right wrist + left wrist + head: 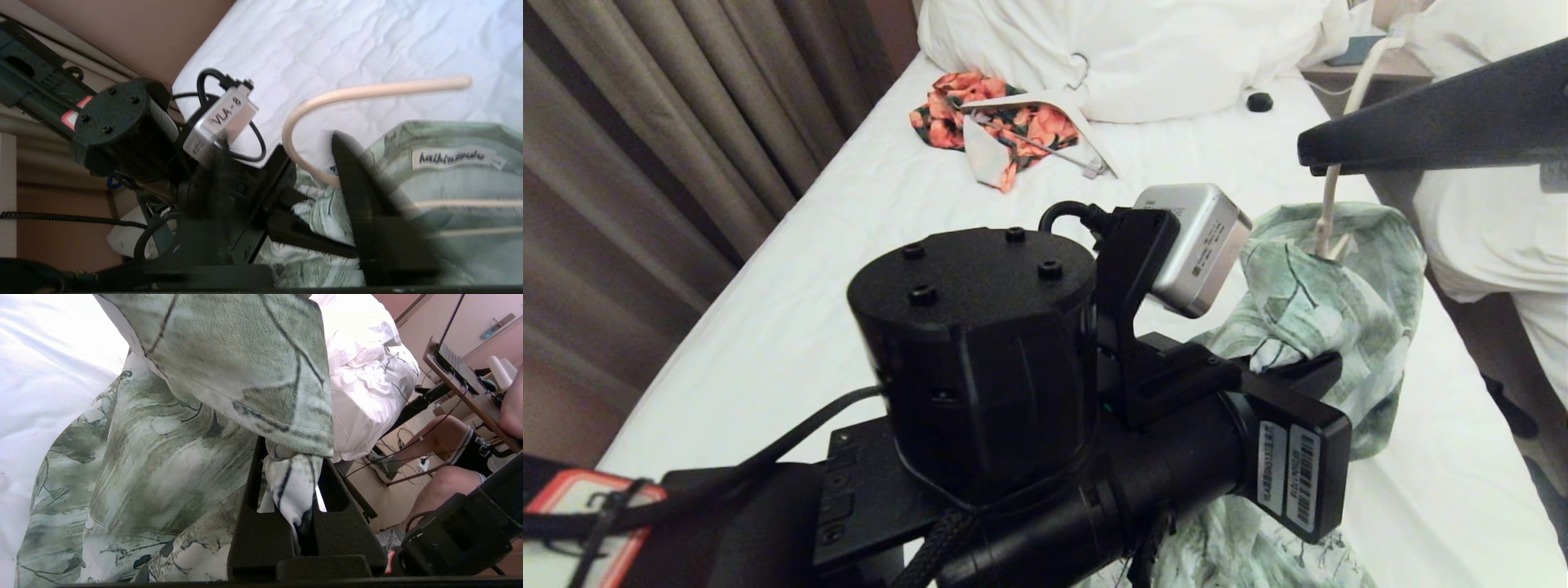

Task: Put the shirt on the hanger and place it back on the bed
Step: Take the clothes hanger out of the clothes

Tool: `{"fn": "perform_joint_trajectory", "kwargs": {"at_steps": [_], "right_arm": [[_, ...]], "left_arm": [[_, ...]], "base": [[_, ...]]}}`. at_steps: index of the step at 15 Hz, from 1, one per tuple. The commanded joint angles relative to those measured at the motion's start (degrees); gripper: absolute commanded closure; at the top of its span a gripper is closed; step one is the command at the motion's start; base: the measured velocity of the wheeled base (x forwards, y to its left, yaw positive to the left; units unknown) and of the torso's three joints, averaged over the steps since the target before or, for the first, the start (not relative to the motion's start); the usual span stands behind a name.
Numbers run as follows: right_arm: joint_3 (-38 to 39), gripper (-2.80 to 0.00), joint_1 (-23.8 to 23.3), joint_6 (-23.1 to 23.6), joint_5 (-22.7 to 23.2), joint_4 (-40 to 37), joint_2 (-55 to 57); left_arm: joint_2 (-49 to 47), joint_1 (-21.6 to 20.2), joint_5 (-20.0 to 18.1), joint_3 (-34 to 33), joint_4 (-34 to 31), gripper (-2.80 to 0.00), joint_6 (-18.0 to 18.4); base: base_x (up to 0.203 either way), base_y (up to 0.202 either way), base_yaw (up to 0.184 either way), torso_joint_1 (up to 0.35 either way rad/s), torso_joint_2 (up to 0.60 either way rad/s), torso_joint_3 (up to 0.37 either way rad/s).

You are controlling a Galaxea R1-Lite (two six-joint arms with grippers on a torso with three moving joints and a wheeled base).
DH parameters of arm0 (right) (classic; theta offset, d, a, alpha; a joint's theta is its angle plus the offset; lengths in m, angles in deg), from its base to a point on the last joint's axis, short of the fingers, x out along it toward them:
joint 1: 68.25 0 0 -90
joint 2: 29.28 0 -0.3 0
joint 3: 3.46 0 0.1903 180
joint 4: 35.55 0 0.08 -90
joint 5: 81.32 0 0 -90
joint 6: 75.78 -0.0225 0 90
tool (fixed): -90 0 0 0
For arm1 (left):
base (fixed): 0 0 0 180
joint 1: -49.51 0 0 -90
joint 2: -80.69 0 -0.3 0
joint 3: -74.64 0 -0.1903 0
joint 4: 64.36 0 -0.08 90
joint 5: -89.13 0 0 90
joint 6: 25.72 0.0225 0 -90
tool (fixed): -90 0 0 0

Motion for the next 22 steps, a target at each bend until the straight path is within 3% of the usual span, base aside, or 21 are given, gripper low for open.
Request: {"fn": "perform_joint_trajectory", "kwargs": {"at_steps": [1,12,13,18,22], "right_arm": [[0.29,0.0,0.12,-0.14,0.09,0.07,0.52],[2.11,0.0,0.28,-0.05,-0.7,3.2,-0.29],[2.22,0.0,0.3,-0.05,-0.7,3.2,-0.37],[2.37,0.0,0.3,-0.05,-2.56,3.65,-0.9],[2.68,0.0,0.21,0.1,-8.11,7.01,-1.03]], "left_arm": [[0.31,0.01,0.05,-0.03,0.24,0.0,-0.08],[0.93,0.01,-0.01,-0.46,0.24,0.0,-0.07],[0.93,0.01,0.07,-0.48,0.24,-2.8,0.01],[0.99,0.02,-0.04,-0.94,0.26,-2.8,0.01],[1.15,-0.16,-0.02,-2.49,4.55,-2.8,0.27]], "base": [[0.0,0.0,0.0,0.0,0.0,0.0],[0.0,0.0,0.0,0.0,0.0,0.0],[0.0,0.0,0.0,0.0,0.0,0.0],[0.0,0.0,0.0,0.0,0.0,0.0],[0.0,0.0,0.0,0.0,0.0,0.0]]}}
